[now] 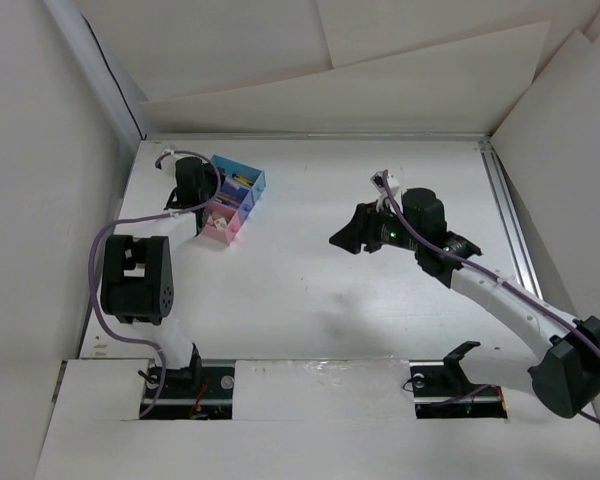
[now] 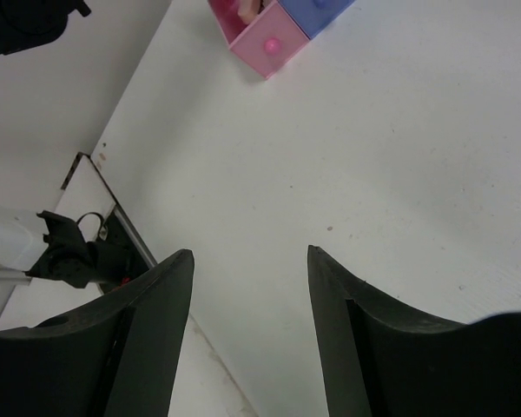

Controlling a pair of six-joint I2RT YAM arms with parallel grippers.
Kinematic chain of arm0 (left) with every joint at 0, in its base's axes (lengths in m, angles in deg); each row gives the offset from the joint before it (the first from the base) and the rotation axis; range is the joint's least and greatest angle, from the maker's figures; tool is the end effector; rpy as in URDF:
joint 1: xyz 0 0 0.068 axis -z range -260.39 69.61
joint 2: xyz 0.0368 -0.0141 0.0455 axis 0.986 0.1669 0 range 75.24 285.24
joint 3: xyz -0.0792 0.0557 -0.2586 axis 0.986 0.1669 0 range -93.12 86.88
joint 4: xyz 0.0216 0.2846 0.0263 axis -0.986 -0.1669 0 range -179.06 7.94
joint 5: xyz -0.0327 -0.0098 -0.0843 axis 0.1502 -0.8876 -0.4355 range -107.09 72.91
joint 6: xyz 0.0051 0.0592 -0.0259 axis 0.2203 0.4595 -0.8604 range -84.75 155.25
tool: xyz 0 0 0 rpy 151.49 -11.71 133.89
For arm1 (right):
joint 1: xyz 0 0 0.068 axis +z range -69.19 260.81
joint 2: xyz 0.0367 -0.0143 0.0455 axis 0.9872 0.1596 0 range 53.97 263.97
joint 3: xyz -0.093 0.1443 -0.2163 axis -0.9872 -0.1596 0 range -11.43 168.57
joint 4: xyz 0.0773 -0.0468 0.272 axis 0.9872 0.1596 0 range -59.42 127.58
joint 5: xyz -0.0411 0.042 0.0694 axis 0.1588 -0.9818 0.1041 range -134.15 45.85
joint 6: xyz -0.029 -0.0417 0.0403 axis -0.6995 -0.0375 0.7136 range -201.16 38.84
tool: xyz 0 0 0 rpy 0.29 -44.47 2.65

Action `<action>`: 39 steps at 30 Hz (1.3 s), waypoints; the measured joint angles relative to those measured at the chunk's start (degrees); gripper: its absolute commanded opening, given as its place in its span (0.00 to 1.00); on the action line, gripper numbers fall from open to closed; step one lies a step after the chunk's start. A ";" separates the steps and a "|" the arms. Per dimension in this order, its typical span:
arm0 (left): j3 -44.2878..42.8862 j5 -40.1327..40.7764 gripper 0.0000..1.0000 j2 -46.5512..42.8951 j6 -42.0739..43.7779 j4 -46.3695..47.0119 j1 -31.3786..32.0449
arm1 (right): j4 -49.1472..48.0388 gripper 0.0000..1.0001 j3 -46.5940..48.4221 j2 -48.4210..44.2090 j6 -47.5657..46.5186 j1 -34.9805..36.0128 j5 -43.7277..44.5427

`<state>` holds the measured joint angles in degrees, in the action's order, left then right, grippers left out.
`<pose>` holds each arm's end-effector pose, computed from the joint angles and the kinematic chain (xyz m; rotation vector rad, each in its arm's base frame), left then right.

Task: Sort the stationery into containers
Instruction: Place the pen in the storage box, then reset both arms

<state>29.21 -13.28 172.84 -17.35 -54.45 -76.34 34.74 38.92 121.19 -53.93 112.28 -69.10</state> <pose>0.4232 -0.0265 0.2236 -0.7977 1.6496 -0.6461 0.2496 0.1779 0.2956 -0.3853 2.0283 1.0808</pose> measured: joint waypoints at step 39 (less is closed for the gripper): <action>15.06 10.10 1.00 -28.41 4.20 -0.92 7.96 | -0.37 1.00 -0.70 -2.03 1.90 0.26 0.90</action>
<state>44.27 -3.18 144.43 -13.16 -55.36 -68.38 34.37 38.22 119.16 -52.03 112.54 -68.20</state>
